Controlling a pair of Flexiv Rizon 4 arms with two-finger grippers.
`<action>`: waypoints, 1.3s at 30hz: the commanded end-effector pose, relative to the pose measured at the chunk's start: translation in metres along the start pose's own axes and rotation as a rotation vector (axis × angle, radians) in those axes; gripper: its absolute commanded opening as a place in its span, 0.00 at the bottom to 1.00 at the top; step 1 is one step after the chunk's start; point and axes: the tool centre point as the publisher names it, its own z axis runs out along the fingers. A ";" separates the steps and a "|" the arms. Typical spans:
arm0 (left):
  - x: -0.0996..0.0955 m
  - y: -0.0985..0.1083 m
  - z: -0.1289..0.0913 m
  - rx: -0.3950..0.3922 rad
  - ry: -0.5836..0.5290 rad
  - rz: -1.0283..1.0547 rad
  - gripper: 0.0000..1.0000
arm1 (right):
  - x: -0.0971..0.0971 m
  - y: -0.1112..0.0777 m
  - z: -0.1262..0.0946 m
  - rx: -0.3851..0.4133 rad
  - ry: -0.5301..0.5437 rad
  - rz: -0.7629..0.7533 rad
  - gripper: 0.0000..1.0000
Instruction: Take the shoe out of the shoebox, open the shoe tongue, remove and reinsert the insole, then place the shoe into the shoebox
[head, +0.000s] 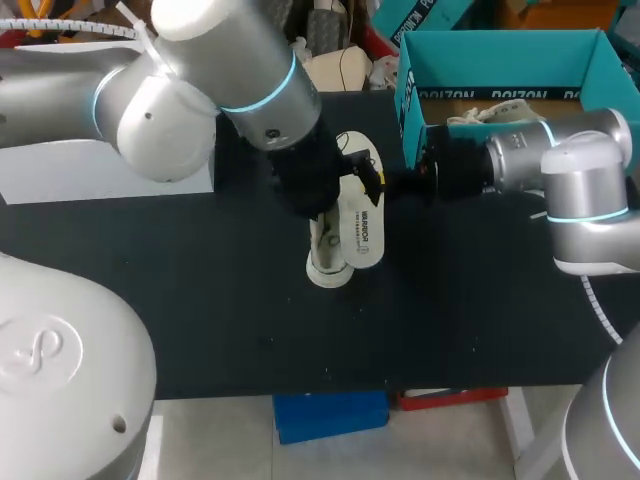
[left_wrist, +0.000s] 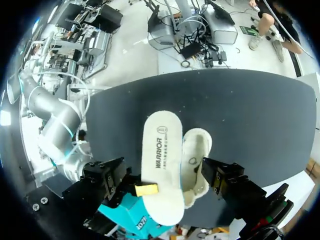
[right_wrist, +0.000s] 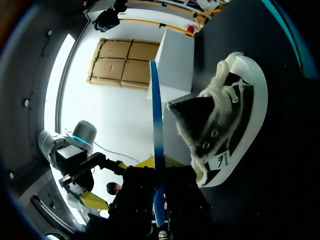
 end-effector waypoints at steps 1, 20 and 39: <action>-0.011 0.001 0.006 0.003 0.338 0.006 1.00 | 0.001 0.000 0.000 0.002 -0.003 0.001 0.00; -0.017 0.010 0.027 0.036 0.484 -0.004 1.00 | 0.001 0.000 0.000 0.002 -0.003 0.001 0.00; -0.019 0.080 0.017 -0.047 0.414 0.008 1.00 | 0.001 0.000 0.000 0.002 -0.003 0.001 0.00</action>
